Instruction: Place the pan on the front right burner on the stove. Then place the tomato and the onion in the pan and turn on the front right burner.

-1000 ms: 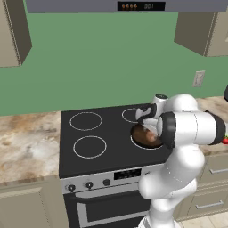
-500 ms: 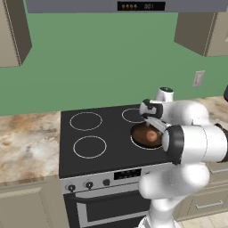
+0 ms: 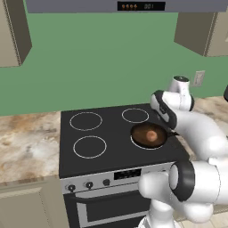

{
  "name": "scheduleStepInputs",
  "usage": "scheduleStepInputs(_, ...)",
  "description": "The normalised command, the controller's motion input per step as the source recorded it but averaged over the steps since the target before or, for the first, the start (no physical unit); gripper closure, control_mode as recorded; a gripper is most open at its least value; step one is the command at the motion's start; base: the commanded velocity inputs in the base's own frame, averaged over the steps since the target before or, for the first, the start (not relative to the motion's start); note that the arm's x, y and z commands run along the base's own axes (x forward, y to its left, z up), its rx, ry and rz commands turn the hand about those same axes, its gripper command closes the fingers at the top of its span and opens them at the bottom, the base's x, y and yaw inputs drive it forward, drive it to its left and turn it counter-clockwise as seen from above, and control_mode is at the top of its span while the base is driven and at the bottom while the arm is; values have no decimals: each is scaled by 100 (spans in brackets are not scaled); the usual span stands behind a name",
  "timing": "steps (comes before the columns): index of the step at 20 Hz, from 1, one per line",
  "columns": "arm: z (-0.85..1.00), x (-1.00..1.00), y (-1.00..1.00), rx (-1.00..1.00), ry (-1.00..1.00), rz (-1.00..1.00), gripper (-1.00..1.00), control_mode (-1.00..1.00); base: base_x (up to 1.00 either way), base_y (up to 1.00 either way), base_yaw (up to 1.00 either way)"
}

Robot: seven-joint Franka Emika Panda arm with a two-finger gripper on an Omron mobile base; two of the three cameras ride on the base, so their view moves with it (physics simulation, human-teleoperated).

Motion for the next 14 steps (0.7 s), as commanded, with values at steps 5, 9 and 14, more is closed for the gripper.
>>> scheduleStepInputs(5, 9, -32, -84, 0, 0, -18, -100, -100, 0, 0, 0)
scheduleStepInputs(9, 0, -4, -98, 0, 1, -16, -100, -100, 0, 0, 0)
scheduleStepInputs(14, 0, 0, -98, 0, 3, -11, -100, -100, 0, 0, 0)
